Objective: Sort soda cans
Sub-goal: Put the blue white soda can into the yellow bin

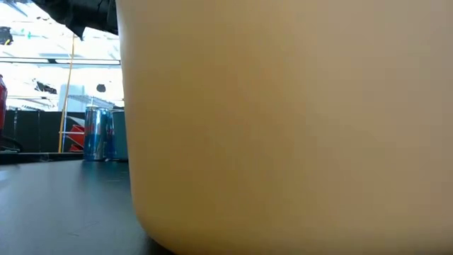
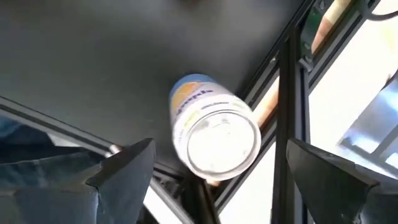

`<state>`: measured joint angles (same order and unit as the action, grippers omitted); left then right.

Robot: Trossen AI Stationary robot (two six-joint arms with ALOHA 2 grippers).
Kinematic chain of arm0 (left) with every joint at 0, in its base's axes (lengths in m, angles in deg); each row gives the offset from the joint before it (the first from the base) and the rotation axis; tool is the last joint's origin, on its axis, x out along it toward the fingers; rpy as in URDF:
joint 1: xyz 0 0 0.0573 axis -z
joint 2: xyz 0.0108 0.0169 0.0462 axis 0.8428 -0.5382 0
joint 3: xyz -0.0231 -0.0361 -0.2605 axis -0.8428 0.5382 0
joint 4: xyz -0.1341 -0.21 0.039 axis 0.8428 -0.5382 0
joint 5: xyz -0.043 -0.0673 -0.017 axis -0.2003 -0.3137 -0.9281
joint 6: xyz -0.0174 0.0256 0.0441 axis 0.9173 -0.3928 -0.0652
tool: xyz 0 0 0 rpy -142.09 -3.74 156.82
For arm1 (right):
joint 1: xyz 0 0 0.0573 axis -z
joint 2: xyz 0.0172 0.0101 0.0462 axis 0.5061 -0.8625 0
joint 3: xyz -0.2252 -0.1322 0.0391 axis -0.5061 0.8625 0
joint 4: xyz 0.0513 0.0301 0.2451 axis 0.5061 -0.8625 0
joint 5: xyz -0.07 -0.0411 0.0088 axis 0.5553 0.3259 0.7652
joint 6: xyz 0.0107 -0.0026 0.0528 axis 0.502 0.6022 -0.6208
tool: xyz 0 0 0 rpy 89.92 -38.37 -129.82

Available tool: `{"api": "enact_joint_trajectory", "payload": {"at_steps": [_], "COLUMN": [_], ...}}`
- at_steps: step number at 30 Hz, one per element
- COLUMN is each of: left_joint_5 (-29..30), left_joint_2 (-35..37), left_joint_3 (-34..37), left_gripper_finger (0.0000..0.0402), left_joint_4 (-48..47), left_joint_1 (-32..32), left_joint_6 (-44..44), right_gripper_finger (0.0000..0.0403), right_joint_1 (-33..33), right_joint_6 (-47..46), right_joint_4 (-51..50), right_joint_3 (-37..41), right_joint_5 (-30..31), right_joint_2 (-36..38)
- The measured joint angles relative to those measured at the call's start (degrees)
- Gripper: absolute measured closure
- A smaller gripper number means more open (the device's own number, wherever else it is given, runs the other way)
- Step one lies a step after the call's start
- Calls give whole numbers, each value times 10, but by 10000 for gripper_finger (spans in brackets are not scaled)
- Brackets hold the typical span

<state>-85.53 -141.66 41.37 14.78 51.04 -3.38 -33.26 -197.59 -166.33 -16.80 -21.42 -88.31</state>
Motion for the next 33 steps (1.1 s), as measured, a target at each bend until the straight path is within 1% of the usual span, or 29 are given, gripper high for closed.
{"api": "enact_joint_trajectory", "payload": {"at_steps": [4,13,20,25,28,33], "left_joint_5": [0,0,0,0,0,0], "left_joint_2": [0,0,0,0,0,0], "left_joint_3": [0,0,0,0,0,0], "left_gripper_finger": [52,52,52,52,52,52], "left_joint_4": [-11,-12,-5,1,3,3], "left_joint_1": [0,0,0,0,0,0], "left_joint_6": [0,9,17,18,22,28], "right_gripper_finger": [23,23,23,24,39,98], "right_joint_1": [-14,-29,-35,-35,-35,-34], "right_joint_6": [4,1,2,1,1,0], "right_joint_4": [7,104,117,146,156,167], "right_joint_3": [22,80,123,134,134,134], "right_joint_5": [0,0,0,-3,-11,-25], "right_joint_2": [0,0,0,0,0,0]}}
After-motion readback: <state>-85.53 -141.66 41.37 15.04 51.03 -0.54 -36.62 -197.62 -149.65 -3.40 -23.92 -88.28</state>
